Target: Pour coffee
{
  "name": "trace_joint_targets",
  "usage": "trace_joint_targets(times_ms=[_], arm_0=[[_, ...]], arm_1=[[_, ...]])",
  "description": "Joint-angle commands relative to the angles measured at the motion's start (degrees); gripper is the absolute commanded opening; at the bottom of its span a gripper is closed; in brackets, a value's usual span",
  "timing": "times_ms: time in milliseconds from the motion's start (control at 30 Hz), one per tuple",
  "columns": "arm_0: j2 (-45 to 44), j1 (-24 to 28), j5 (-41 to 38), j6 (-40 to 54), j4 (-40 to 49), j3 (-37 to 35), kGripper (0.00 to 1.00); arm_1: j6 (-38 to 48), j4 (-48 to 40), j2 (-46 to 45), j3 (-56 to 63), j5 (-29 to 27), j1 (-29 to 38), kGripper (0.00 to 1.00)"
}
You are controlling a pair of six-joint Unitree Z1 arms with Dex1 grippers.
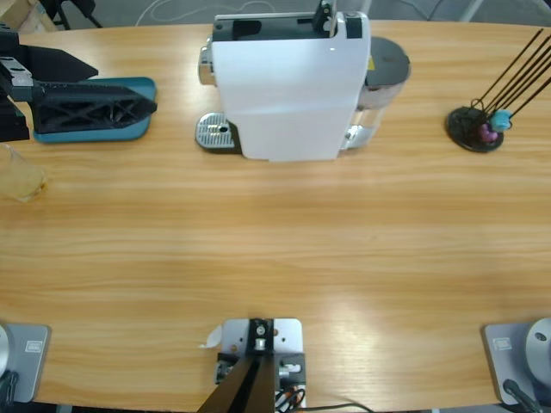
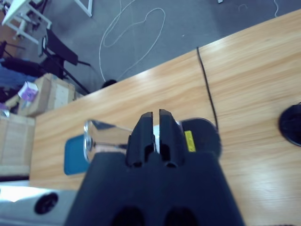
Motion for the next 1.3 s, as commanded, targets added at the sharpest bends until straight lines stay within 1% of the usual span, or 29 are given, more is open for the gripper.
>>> trace_joint_targets(times_ms=[33,167,300,533,633,667,700,833,967,1067,1300], arm_0=[[3.93,0.54,-0.56,-0.88,0.96,-2.12,1.0],[3.88,0.54,-0.65,-0.72,1.4,-2.47,1.0],[3.37,0.54,-0.56,1.5,3.21,-2.6,1.0],[3.07,0.54,-0.6,1.57,3.6,-2.56,1.0],[2.91,0.54,-0.58,1.57,3.6,-2.35,1.0],[2.91,0.54,-0.56,1.6,3.6,-2.32,1.0],[2.91,0.54,-0.58,1.57,3.6,-2.39,1.0],[3.02,0.54,-0.56,1.57,3.6,-2.28,1.0],[3.05,0.54,-0.56,1.57,3.6,-2.21,1.0],[2.95,0.54,-0.56,1.59,3.6,-2.12,1.0],[2.83,0.54,-0.65,1.62,3.84,-2.23,1.0]], arm_1=[[1.82,-6.95,4.57,-0.92,5.04,-1.02,0.0],[1.36,-7.48,6.68,-1.05,6.75,-0.91,0.0],[1.29,-7.48,7.93,-0.92,6.9,-0.68,0.0],[1.42,-7.85,8.77,-1.54,8.05,0.06,0.0],[1.65,-9.15,9.3,-1.49,10.45,0.44,0.0],[1.49,-9.62,9.95,-1.58,12.84,0.48,0.0],[1.58,-9.55,10.34,-1.4,13.93,0.48,0.0],[1.65,-9.43,10.79,-0.64,15.31,0.48,0.0],[1.93,-9.5,12.53,-2.12,15.48,1.73,0.0],[2.88,-9.5,13.24,-2.74,14.81,2.85,0.0],[2.07,-9.94,16.56,-3.95,13.0,5.93,0.0]])
